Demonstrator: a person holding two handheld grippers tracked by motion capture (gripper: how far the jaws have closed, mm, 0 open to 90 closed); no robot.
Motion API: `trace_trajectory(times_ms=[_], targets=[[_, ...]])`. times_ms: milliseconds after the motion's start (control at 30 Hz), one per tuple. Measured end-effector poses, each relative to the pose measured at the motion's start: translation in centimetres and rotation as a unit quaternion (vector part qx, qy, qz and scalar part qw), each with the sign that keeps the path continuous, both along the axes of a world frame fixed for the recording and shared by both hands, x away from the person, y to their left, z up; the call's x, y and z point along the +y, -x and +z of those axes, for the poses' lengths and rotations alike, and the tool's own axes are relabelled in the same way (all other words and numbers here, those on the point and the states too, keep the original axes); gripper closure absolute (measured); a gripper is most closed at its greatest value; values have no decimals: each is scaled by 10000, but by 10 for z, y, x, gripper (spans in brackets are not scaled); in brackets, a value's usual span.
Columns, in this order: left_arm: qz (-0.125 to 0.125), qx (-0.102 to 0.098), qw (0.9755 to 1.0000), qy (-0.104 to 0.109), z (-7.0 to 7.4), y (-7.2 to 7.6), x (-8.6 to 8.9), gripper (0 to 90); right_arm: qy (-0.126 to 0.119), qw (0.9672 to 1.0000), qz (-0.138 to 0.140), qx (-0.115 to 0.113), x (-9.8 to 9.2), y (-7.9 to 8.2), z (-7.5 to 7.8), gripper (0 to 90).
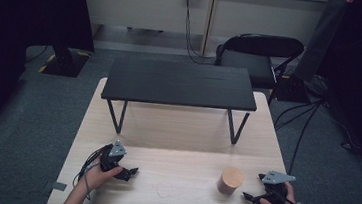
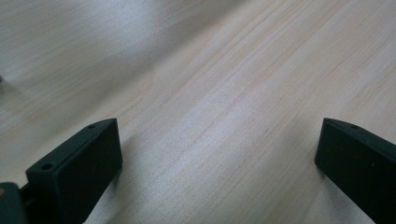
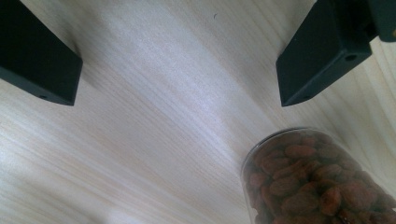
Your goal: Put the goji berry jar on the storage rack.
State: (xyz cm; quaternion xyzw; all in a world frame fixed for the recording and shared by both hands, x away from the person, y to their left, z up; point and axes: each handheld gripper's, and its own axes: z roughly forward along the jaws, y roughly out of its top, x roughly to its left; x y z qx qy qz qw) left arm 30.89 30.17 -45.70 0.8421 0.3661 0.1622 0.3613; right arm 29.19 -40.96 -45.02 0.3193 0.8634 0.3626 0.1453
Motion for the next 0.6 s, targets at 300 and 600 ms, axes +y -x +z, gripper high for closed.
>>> trace_trajectory(times_ms=[300,600], targets=[[-11,-8,10000,-12,0,0,0,0,0,10000,0,0,0,0,0,0],[-15,-9,10000,-17,0,0,0,0,2,10000,-17,-2,1,1,0,0]])
